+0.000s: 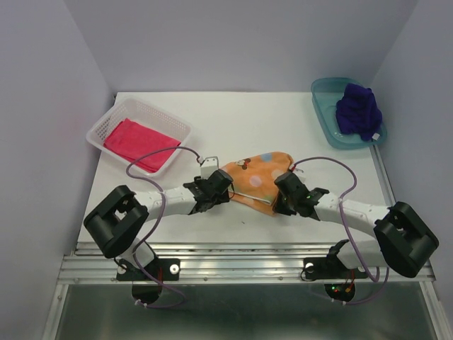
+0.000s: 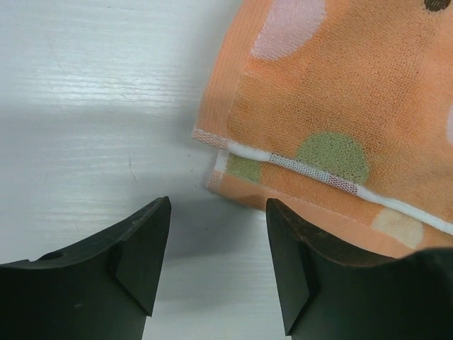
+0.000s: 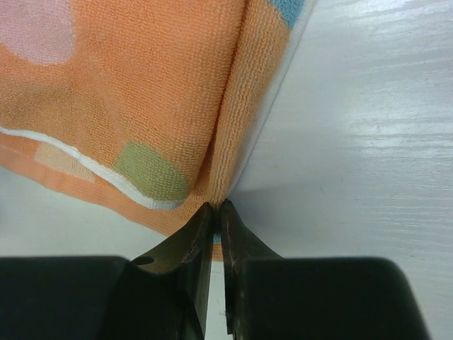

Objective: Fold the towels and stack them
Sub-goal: Flatten out the crumpled towel

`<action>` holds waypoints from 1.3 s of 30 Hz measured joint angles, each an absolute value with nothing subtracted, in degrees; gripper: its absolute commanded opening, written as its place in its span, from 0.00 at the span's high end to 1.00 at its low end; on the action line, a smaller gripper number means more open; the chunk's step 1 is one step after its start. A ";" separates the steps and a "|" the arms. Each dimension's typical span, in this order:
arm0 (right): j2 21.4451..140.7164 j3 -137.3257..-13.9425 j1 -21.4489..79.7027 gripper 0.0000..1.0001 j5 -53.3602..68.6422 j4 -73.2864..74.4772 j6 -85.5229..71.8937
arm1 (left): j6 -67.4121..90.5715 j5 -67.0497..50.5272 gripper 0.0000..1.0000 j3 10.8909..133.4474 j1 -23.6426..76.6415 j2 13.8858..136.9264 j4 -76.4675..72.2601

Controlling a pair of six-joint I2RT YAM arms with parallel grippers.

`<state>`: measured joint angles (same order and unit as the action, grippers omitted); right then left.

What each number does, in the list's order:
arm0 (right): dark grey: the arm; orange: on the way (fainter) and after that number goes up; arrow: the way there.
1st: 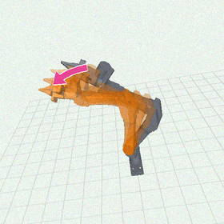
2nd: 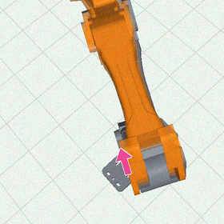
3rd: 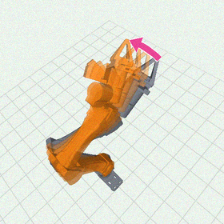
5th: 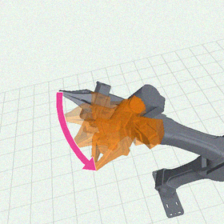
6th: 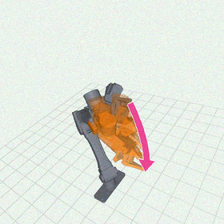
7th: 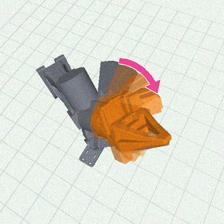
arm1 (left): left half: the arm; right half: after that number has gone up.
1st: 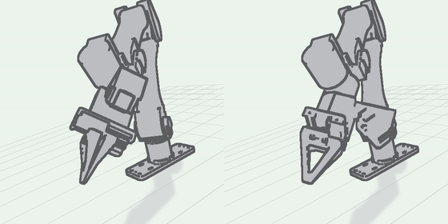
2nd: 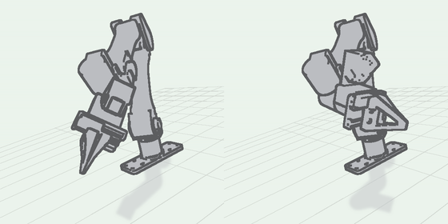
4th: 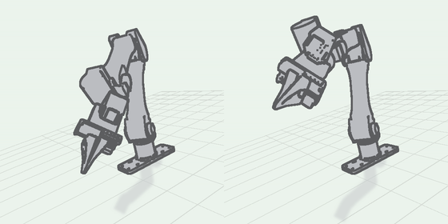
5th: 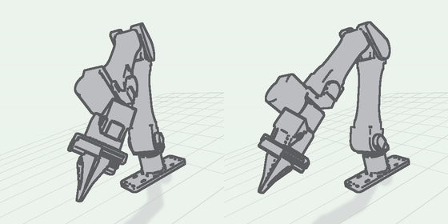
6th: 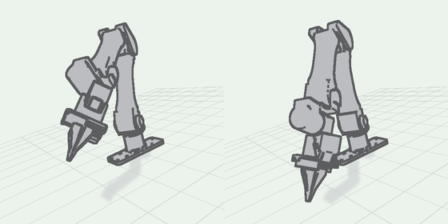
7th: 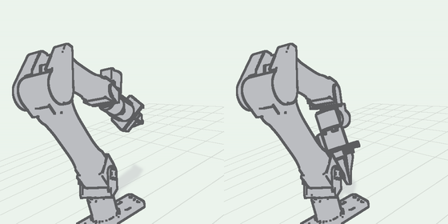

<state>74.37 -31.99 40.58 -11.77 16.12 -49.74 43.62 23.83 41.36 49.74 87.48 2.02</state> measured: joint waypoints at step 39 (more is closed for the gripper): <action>72.64 -31.27 40.58 0.88 -11.81 18.06 -49.91 | 41.01 22.00 1.00 43.88 47.27 92.40 -2.98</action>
